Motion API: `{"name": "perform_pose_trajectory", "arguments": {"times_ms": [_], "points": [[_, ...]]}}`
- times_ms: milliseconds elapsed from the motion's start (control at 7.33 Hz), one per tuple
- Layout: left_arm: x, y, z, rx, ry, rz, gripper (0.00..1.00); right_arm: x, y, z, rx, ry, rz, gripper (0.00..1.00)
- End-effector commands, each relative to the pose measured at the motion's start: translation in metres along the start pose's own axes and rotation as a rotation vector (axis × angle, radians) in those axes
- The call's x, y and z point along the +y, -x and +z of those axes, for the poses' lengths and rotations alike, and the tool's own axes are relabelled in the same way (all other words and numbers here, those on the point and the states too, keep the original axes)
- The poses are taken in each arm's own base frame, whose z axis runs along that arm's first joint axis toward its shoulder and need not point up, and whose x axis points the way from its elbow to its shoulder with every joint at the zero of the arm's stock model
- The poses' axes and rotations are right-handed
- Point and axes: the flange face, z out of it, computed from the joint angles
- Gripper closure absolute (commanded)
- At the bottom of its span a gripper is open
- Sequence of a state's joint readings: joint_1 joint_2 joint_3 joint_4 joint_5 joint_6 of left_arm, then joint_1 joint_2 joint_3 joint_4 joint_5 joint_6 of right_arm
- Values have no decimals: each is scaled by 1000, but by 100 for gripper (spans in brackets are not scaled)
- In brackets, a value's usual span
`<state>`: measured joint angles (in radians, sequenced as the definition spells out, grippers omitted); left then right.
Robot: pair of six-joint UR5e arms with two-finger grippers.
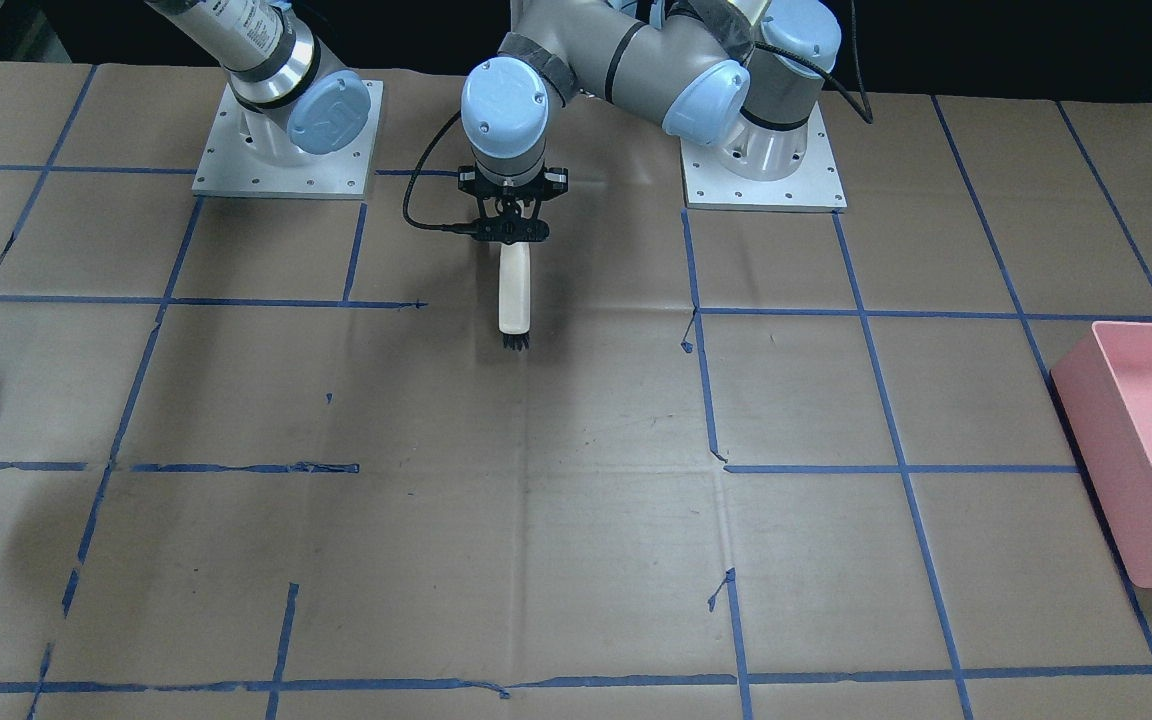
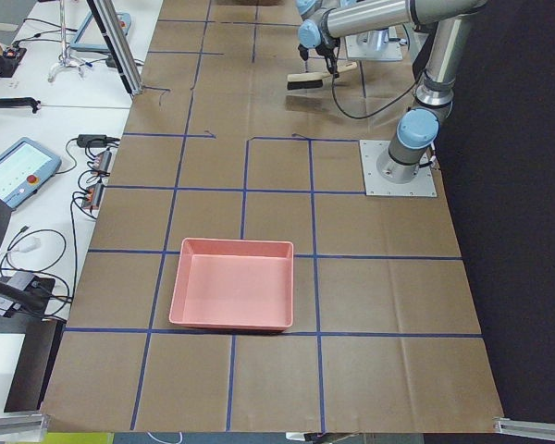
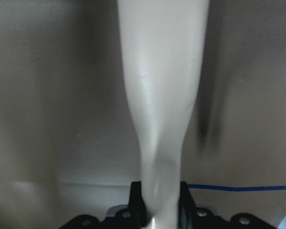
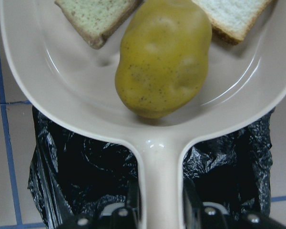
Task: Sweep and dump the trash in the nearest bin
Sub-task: 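Tip the dustpan over the trash bag with right gripper while left lowers brush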
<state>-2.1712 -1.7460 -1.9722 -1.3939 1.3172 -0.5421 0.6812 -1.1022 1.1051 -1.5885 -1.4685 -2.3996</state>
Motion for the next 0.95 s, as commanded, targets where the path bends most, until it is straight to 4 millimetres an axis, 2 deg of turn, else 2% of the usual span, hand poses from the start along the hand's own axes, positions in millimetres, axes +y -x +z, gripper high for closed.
{"name": "perform_pose_trajectory", "arguments": {"times_ms": [0,273,409,682,818], "points": [[-5,0,7,-3,-20,1,91,56,7,6,-14,45,8,100],[0,6,17,-11,-4,-7,91,91,23,-1,-7,67,-27,100],[-4,5,19,-3,-17,-3,91,106,31,-2,-2,73,-25,100],[-5,8,29,10,-40,3,88,150,49,-4,18,113,-19,100],[-5,8,27,18,-56,7,85,164,47,-3,22,133,-16,100]]}}
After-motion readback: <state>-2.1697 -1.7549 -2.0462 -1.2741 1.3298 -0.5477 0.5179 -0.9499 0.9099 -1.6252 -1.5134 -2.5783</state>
